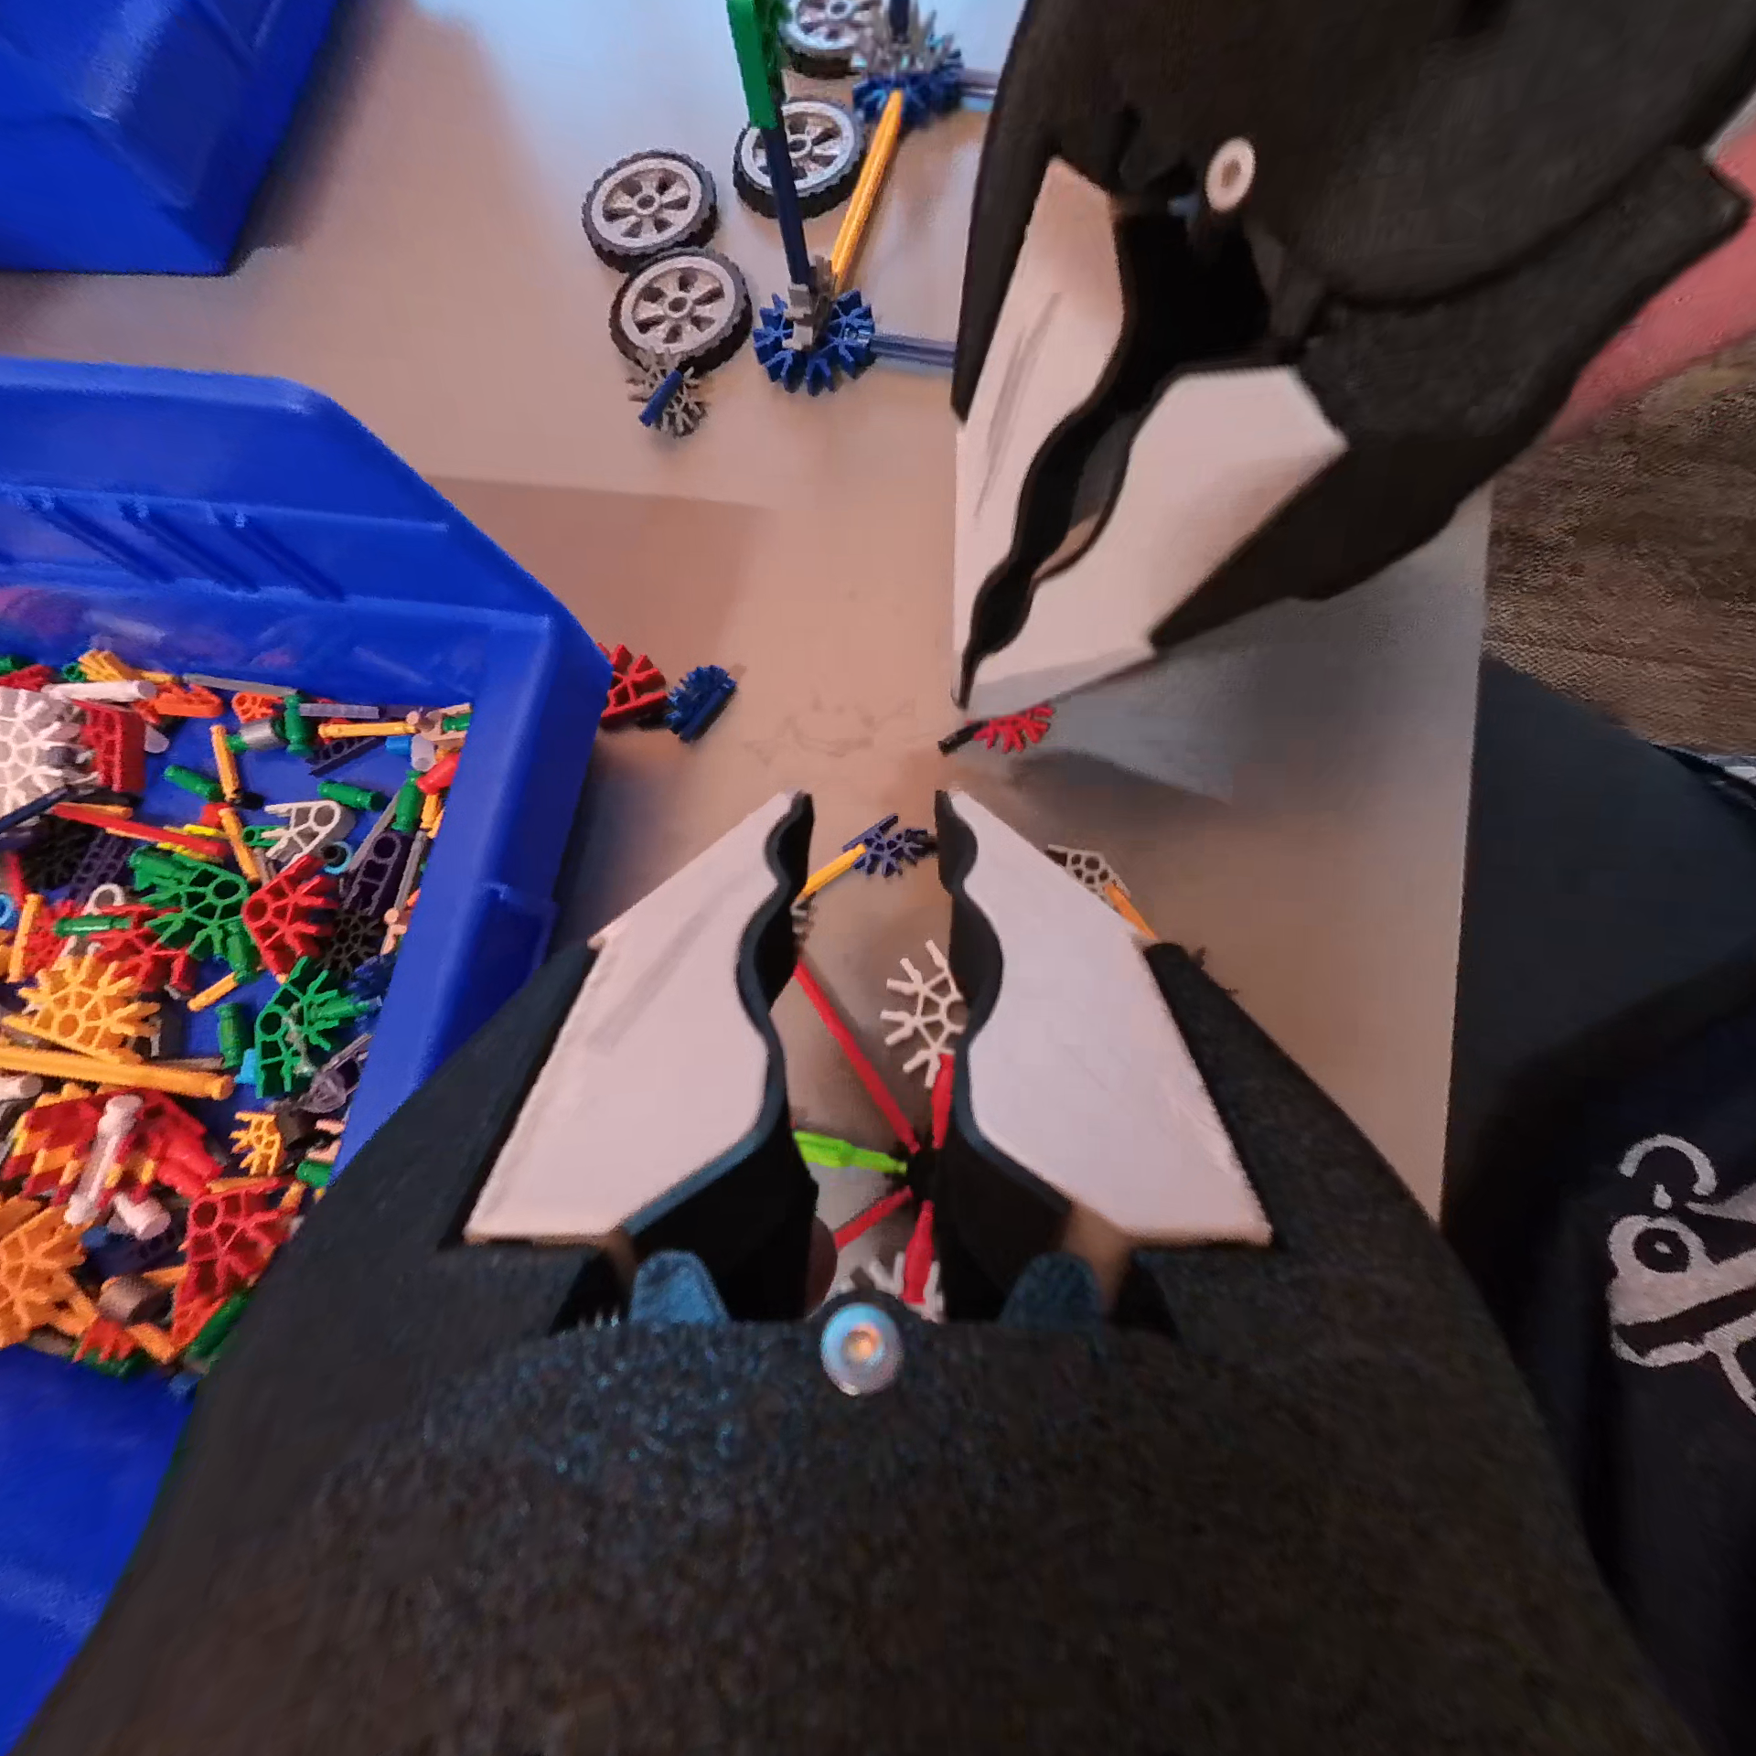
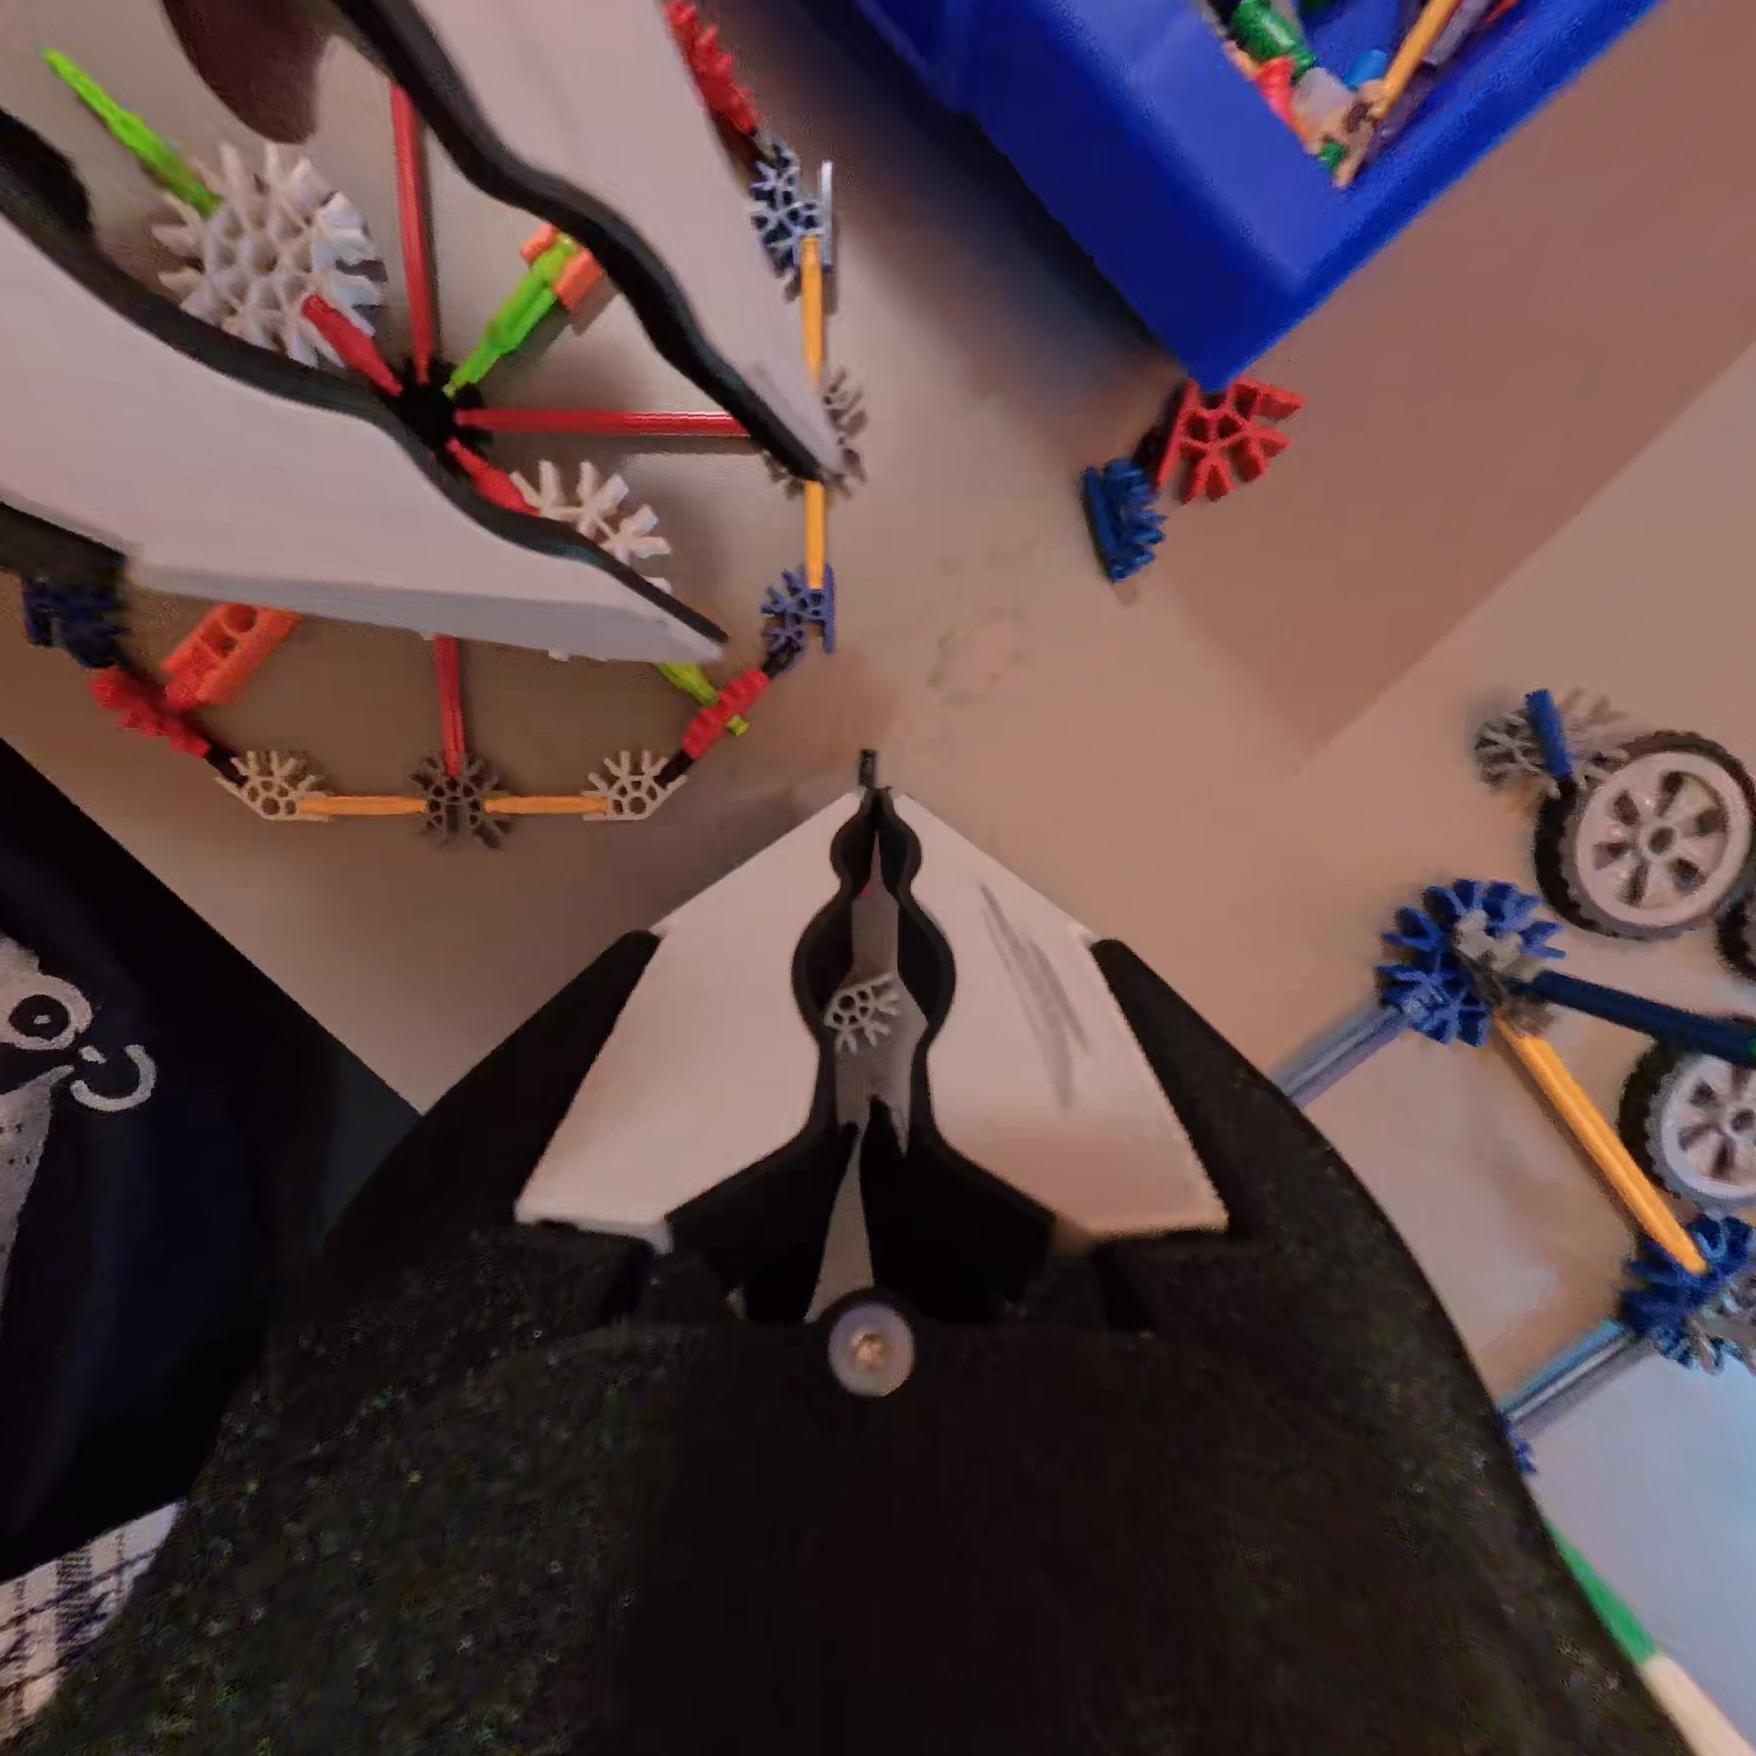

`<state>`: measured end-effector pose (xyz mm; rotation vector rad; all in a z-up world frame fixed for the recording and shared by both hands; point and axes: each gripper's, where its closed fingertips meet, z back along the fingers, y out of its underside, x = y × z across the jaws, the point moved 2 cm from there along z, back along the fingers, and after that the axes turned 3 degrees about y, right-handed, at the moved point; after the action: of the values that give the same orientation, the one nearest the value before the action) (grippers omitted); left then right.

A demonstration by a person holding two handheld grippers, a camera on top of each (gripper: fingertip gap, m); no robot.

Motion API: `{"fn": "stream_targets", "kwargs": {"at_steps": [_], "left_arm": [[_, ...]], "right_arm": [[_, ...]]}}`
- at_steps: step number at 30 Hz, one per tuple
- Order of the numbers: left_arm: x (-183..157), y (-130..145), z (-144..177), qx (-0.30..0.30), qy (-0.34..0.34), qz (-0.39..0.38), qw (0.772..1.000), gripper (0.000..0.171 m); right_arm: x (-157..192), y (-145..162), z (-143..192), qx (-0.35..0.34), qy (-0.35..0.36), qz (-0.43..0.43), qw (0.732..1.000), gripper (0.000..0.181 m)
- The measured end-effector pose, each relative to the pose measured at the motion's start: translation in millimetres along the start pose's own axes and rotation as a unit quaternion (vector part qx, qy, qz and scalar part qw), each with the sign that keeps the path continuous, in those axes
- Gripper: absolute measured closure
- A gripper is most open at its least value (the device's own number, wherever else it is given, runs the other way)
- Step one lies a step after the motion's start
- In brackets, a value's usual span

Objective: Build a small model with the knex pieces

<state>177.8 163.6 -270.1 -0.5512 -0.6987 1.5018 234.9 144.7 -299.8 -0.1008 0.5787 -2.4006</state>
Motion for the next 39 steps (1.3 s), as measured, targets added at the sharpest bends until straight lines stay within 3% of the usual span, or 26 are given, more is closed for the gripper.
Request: {"fn": "stream_targets", "kwargs": {"at_steps": [7,12,15,19,28,33,39], "left_arm": [[2.4,-1.7,42.5,-0.02,-0.038,-0.008,0.999,0.146],[31.1,7.2,108.3,-0.061,-0.103,0.009,0.993,0.148],[60.9,24.2,149.3,-0.083,-0.157,0.027,0.984,0.15],[89.9,55.6,179.3,-0.086,-0.197,0.043,0.976,0.15],[123.9,94.4,192.1,-0.118,-0.219,0.015,0.968,0.15],[126.8,96.6,189.8,-0.164,-0.209,-0.003,0.964,0.151],[126.6,92.1,187.7,-0.192,-0.202,-0.018,0.96,0.151]], "right_arm": [[-16.2,-12.2,26.2,-0.042,0.008,-0.023,0.999,0.174],[-16.3,-57.2,50.0,-0.102,0.012,0.008,0.995,0.17],[-16.1,-90.6,55.4,-0.121,0.007,0.036,0.992,0.169],[-26.3,-130.7,49.5,-0.119,0.012,0.069,0.99,0.169],[-45.2,-184.3,5.5,-0.038,-0.017,0.161,0.986,0.166],[-50.7,-197.5,-19.7,0.021,-0.017,0.235,0.972,0.166],[-83.2,-205.2,-33.2,0.077,0.012,0.28,0.957,0.166]]}}
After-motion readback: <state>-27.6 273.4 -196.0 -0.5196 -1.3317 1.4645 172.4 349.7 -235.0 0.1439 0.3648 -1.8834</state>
